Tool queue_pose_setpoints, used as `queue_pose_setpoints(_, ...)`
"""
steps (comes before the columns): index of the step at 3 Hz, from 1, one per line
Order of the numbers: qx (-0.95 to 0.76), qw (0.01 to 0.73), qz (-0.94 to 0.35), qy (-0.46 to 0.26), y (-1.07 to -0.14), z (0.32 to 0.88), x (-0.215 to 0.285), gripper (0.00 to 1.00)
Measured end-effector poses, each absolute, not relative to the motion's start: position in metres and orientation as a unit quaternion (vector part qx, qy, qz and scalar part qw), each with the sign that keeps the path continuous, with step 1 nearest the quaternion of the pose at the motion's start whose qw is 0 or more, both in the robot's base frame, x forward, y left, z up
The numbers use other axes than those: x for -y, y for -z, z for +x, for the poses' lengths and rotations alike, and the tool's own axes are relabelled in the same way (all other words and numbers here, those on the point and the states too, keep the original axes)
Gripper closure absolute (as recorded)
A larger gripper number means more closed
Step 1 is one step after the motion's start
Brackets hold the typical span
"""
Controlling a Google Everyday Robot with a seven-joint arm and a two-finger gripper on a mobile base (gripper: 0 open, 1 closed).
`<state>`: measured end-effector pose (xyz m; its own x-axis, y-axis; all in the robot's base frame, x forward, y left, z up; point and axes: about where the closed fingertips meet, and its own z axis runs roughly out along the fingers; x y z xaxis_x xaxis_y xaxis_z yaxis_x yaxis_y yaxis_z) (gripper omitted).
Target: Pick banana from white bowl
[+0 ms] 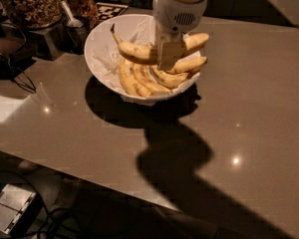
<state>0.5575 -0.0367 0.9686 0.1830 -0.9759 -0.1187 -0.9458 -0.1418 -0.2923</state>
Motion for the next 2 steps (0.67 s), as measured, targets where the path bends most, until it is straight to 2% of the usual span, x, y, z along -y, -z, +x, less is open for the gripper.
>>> queue_pose_setpoints(2,-0.662,0.17,-0.729,0.035,-0.995,0.499,0.055,1.0)
